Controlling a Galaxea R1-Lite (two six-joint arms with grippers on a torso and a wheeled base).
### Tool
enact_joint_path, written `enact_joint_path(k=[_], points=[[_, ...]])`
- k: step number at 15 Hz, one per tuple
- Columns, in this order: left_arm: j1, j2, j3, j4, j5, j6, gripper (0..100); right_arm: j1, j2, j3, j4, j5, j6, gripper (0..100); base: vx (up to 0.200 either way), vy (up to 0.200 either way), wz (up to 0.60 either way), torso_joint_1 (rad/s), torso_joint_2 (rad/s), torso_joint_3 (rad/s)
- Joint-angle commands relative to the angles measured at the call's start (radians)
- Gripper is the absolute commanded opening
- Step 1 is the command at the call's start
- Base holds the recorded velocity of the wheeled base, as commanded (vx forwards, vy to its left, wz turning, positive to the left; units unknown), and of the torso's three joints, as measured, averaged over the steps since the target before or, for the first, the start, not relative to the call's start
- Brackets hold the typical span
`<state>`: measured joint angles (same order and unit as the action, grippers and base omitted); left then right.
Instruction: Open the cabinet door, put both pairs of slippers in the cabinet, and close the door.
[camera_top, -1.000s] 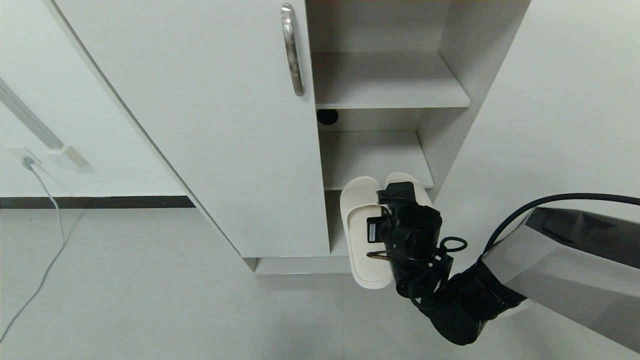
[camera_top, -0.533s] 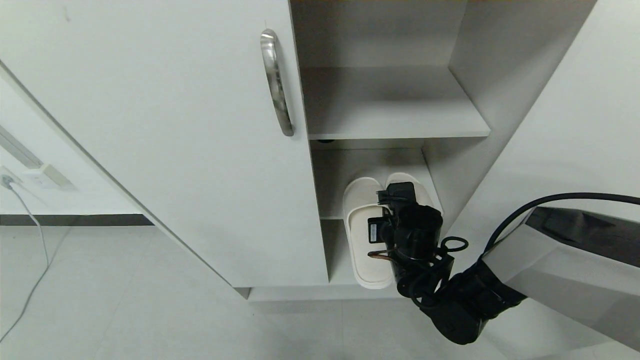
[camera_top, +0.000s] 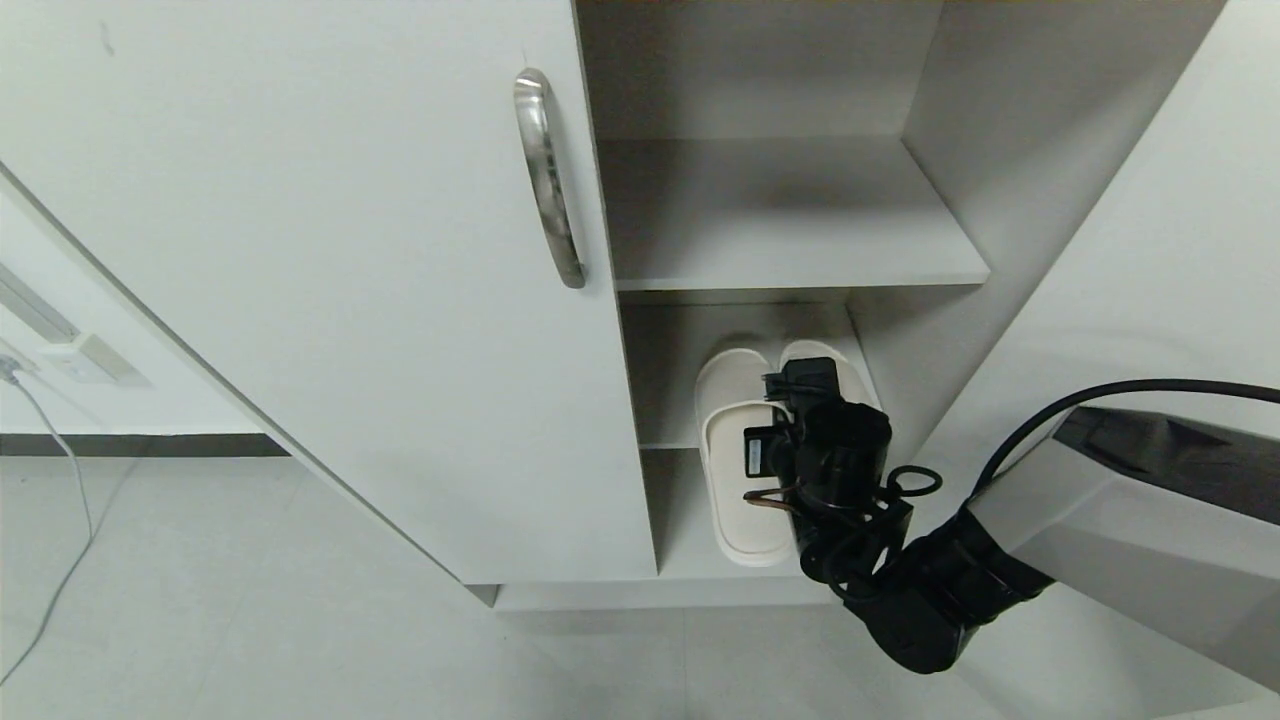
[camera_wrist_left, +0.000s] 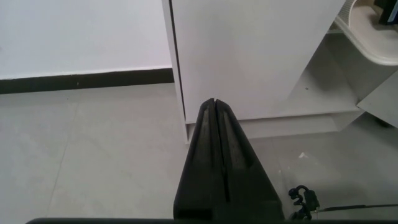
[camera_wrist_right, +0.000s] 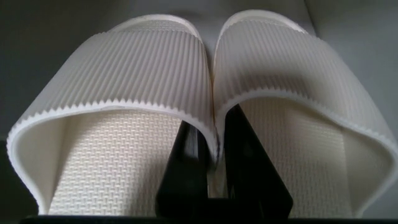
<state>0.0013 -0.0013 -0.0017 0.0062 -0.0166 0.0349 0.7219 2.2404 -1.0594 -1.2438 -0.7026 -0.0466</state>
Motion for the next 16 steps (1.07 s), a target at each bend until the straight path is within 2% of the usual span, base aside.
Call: enact_joint_path(k=[1,6,14,16], points=[[0.0,0.001,0.0,0.0,0.0,0.0,0,-0.021,0.013,-0.033,0.006,0.0,0.001,0,0.0,0.0,0.0,0.0,0.0,0.0],[0.0,0.001,0.0,0.0,0.001,0.0,0,-0.048,0.08,-0.191,0.053,0.002,0.001,0,0.0,0.0,0.0,0.0,0.0,0.0],[0.0,0.001,0.0,0.0,0.001,-0.001,0,-0.095,0.133,-0.452,0.254,0.012,-0.001,0,0.0,0.0,0.0,0.0,0.0,0.0],[0.0,0.001,0.0,0.0,0.001,-0.001,0,-0.11,0.156,-0.496,0.284,0.048,-0.002,0,0.0,0.0,0.0,0.0,0.0,0.0]])
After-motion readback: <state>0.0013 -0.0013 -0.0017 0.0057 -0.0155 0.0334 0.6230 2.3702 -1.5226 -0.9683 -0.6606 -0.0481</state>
